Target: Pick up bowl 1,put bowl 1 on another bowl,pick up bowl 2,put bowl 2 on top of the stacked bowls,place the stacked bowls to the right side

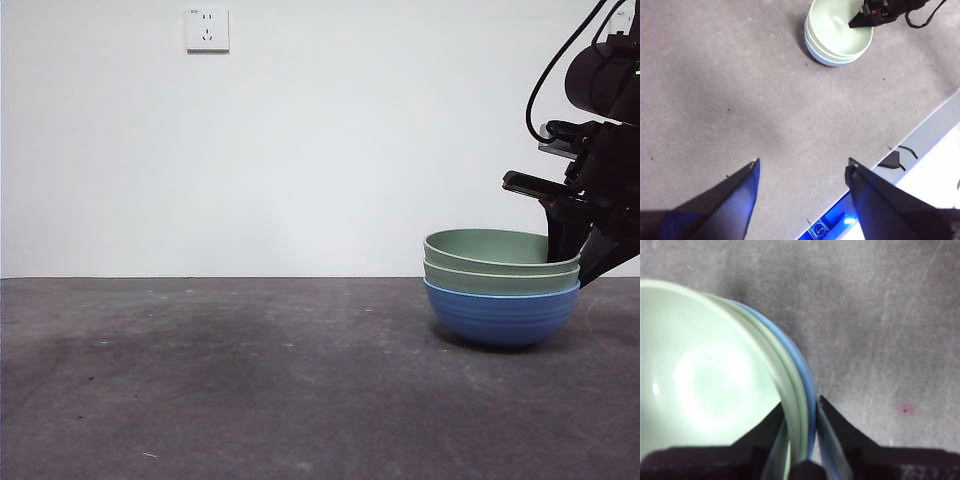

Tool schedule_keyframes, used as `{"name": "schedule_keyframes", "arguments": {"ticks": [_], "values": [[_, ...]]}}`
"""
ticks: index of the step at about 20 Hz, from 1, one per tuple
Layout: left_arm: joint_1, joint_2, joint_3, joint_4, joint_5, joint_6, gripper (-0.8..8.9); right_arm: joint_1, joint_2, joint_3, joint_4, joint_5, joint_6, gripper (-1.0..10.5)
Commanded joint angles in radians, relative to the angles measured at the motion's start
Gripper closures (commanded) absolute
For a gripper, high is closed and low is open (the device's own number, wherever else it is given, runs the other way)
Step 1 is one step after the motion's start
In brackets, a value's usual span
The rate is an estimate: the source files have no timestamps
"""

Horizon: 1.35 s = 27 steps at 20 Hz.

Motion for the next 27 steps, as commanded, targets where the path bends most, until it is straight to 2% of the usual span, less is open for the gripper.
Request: {"name": "schedule_keyframes", "arguments": {"ticks": [1,2,4,11,16,20,22,24,27], "values": [[-0.004,-0.001,0.001,-0.001,-0.001,0.008,5.22,0.002,0.023,-0.008,-0.008,0.01,-0.013,8.1],[-0.004,-0.001,0.001,-0.001,-0.001,0.008,5.22,0.002,0.023,-0.008,-0.012,0.01,-0.013,7.4],[-0.004,-0.001,0.001,-0.001,-0.001,0.008,5.22,0.002,0.023,-0.008,-0.013,0.004,-0.013,6.9],[-0.004,-0.001,0.0,-0.002,-0.001,0.008,5.22,0.002,0.0,-0.008,-0.021,0.004,-0.013,6.9],[-0.004,-0.001,0.001,0.005,-0.002,0.016,5.22,0.002,-0.151,-0.008,-0.091,0.005,-0.039,6.9],[-0.004,-0.001,0.0,0.006,-0.002,0.069,5.3,0.005,-0.38,-0.008,-0.236,-0.002,-0.054,6.9],[-0.004,-0.001,0.0,0.006,-0.002,0.08,5.3,0.021,-0.504,-0.008,-0.333,-0.042,-0.059,7.0],[-0.004,-0.001,0.0,0.005,-0.001,0.095,5.3,0.041,-0.61,-0.008,-0.447,-0.047,-0.086,7.0],[-0.004,-0.001,0.001,0.005,0.0,0.095,5.31,0.077,-0.736,-0.008,-0.637,-0.048,-0.116,8.5]]}}
